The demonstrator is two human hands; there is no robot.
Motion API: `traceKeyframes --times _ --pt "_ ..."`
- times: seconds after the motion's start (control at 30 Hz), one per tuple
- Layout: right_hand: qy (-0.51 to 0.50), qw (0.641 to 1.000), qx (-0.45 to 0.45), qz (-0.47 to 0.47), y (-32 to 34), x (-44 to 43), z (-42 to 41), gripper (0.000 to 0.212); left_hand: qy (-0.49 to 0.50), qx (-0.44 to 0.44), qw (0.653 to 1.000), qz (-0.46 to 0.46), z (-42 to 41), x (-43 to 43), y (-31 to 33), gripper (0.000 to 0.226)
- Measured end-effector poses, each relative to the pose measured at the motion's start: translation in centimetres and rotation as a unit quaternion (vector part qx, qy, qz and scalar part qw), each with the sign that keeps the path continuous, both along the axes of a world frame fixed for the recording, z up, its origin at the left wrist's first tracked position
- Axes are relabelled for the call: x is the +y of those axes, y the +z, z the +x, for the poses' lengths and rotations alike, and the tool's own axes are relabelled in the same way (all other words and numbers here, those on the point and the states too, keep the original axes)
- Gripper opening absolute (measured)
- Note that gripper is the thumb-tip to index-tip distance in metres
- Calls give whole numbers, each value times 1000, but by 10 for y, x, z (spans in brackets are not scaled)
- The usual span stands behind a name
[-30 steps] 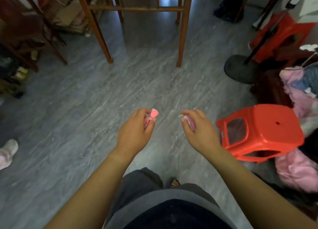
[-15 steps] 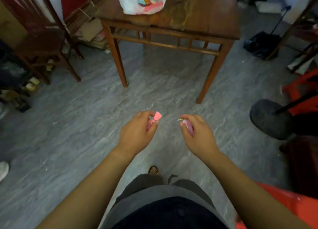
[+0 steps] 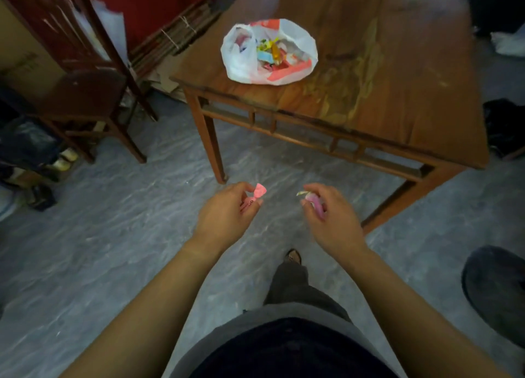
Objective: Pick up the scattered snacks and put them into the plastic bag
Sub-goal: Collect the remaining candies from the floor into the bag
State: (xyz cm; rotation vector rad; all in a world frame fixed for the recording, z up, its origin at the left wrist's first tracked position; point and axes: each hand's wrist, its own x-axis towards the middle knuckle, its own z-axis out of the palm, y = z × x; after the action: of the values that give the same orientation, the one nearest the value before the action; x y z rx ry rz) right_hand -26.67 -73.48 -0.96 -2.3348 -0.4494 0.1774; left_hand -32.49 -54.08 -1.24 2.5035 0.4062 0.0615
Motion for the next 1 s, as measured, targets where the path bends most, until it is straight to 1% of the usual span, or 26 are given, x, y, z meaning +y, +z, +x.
traceKeyframes --times 0.13,0.23,0.33,0.43,0.6,0.73,0.8,0.87,0.93,1.0 --pt "27 1000 -11 -1 17 21 122 28 32 -5 999 -13 106 20 15 24" --pt "31 999 -34 -1 25 38 196 28 40 -16 999 -21 170 35 24 24" --pt "44 999 -31 3 28 57 251 29 35 -9 999 -8 224 52 28 25" --pt "48 999 -16 -11 25 79 297 31 24 -16 999 -26 279 72 27 26" --pt "10 999 -49 3 23 125 379 34 -31 -33 999 -25 383 110 29 28" --pt "-23 1000 -1 5 23 167 430 45 -68 -36 997 -33 461 141 27 33" --pt "-36 999 35 -12 18 185 446 48 -81 -30 996 -33 489 155 22 34" --pt "-48 996 62 -48 9 198 461 45 -96 -12 995 -34 510 167 16 33" --pt "-57 993 71 -81 -1 200 470 38 -111 10 993 -28 523 177 9 32" --pt "-71 991 73 -90 -8 197 477 35 -124 21 992 -21 531 182 3 30"
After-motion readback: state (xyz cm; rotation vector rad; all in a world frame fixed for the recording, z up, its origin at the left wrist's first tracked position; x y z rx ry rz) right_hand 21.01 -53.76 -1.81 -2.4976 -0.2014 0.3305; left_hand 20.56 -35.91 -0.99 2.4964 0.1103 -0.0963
